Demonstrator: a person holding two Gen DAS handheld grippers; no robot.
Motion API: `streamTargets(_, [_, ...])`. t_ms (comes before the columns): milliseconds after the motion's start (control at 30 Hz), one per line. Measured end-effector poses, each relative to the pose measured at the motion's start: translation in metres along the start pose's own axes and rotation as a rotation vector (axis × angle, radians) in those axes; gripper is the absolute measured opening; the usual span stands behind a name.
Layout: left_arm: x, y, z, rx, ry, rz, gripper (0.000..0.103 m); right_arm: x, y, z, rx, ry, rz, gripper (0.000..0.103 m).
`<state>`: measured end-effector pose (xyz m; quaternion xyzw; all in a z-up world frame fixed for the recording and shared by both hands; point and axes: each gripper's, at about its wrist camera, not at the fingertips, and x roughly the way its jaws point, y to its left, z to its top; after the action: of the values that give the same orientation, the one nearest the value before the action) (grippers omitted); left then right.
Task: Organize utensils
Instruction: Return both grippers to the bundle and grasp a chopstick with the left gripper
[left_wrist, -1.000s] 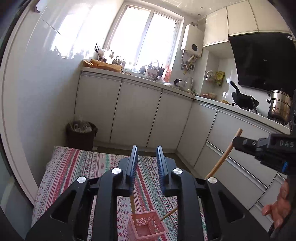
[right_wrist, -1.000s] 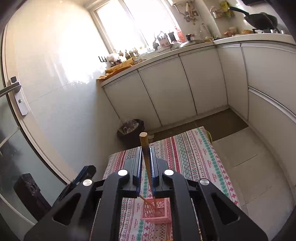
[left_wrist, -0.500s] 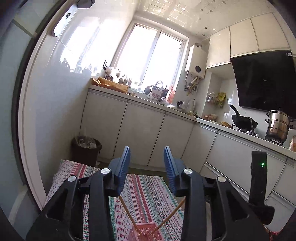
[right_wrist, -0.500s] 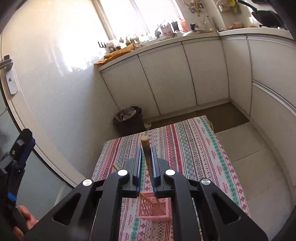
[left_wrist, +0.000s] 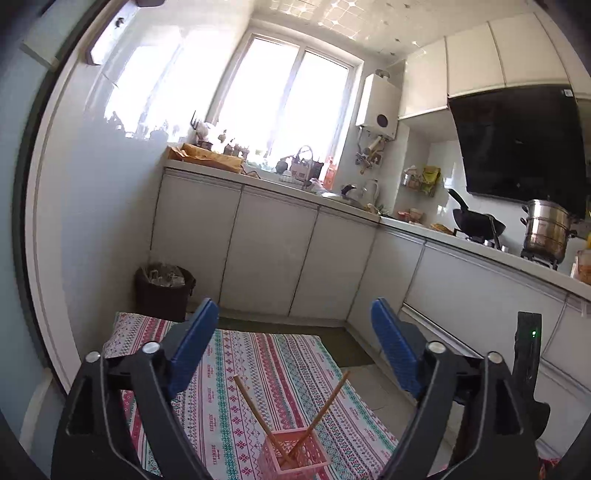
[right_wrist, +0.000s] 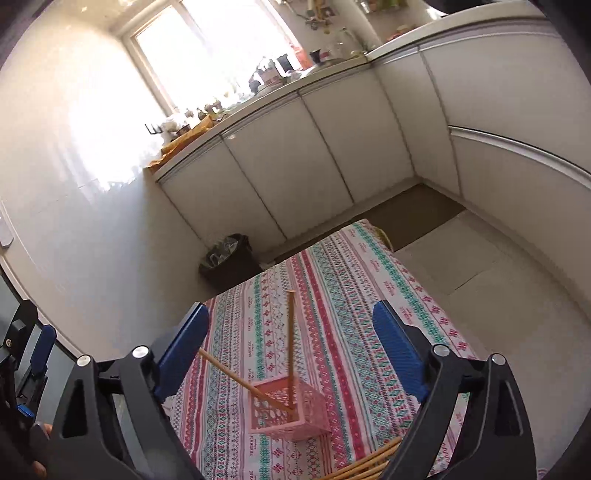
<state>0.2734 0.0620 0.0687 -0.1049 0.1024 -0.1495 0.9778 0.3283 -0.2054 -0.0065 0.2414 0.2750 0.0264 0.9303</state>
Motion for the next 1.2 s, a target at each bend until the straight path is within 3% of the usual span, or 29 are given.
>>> streamTargets(200, [0.016,-0.044,-0.033,0.224,0.178,-0.189,0.096,-0.018,-0.064,-0.043,0.013,0.093,-0.144,0.091])
streamTargets(400, [0.042,-0.09,-0.109,0.501,0.468,-0.387,0.096,-0.03,-0.121,-0.075,0.094,0.241,-0.251,0.091])
streamTargets(533, [0.065,-0.109,-0.176,0.667,0.674,-0.416,0.096,-0.037,-0.153,-0.088,0.127,0.284,-0.318,0.091])
streamTargets(667, [0.093,-0.118,-0.225,0.755,0.821,-0.393,0.096,-0.031,-0.172,-0.092,0.18,0.349,-0.298,0.091])
streamTargets(733, [0.105,-0.124,-0.239,0.794,0.865,-0.391,0.091,-0.029,-0.176,-0.091,0.211,0.365,-0.269,0.091])
streamTargets(800, [0.122,-0.127,-0.247,0.797,0.939,-0.395,0.063,-0.03,-0.176,-0.09,0.223,0.371,-0.247,0.091])
streamTargets(867, [0.139,-0.132,-0.252,0.827,0.98,-0.362,0.049,-0.031,-0.174,-0.089,0.226,0.373,-0.235,0.091])
streamTargets(967, [0.16,-0.138,-0.258,0.866,1.056,-0.337,0.045,-0.031,-0.176,-0.089,0.251,0.391,-0.213,0.092])
streamTargets(1100, [0.178,-0.134,-0.27,0.934,1.158,-0.313,0.023,-0.033,-0.179,-0.088,0.267,0.399,-0.205,0.091])
streamTargets(1200, [0.186,-0.13,-0.276,0.945,1.204,-0.319,0.02,-0.034,-0.18,-0.087,0.273,0.404,-0.199,0.091])
